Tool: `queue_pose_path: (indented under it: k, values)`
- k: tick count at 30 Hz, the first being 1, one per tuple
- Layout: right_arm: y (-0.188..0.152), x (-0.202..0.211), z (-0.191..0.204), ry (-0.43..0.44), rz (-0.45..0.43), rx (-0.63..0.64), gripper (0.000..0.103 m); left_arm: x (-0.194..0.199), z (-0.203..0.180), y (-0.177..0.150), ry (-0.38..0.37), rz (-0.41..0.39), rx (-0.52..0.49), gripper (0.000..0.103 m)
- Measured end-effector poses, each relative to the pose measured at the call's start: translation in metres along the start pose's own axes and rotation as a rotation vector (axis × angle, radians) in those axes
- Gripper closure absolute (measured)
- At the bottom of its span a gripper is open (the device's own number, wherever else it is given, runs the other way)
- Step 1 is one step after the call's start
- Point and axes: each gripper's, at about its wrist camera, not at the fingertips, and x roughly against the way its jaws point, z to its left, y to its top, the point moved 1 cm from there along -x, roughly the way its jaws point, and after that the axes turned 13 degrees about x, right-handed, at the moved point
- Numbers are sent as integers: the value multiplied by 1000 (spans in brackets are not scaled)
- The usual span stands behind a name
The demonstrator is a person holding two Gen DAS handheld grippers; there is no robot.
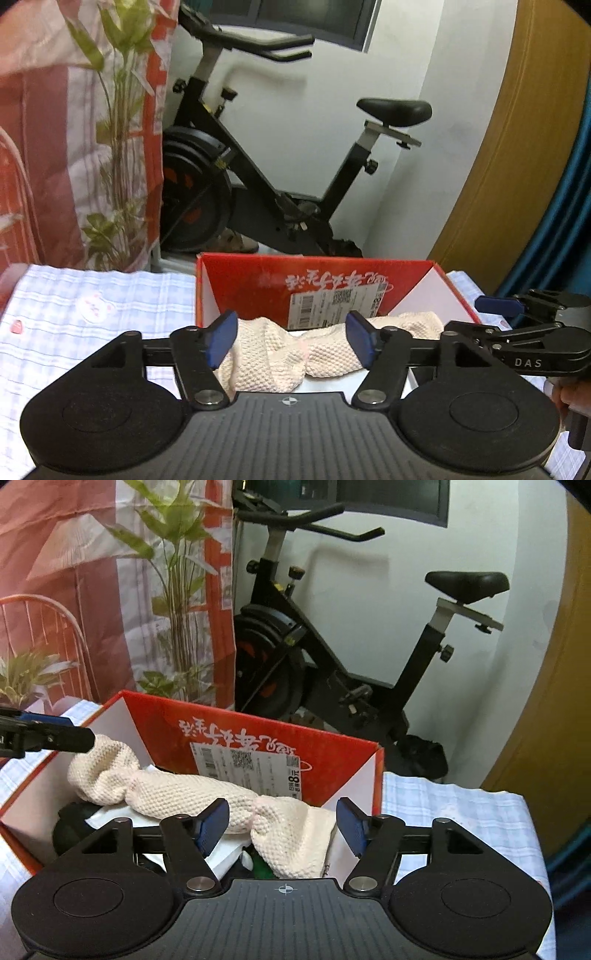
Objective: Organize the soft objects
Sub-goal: 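Lower the cream cloth into the box and open the right tool, then move the right tool to the pink waffle towel and close on it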
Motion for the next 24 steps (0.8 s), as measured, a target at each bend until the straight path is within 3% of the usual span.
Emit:
queue_pose_path:
  k: [3,4,5,7,10,16,24]
  values:
    - [0,18,1,-2,-19,-13,34,19,-3,-1,14,-22,-12,25]
    - [-1,24,2,-4,-27,-19,31,26,-4,-3,20,-30,-15,14]
    - [-2,30,2,-7,-34,-24,24,34,-5,-5,27,-43,-18,4]
    - [-5,43,5,-13,-54,-41,10,49,-5,-10,27,-67,-19,0]
    - [-13,61,10,-16,-80,-63,0,66,-3,-19,37,-62,-12,0]
    - [-30,93,20,-27,-136,-111,0,100,0,-40,99,-94,-11,0]
    - [-60,124,38,-49,-196,-115,0,128,-3,-71,121,-118,-18,0]
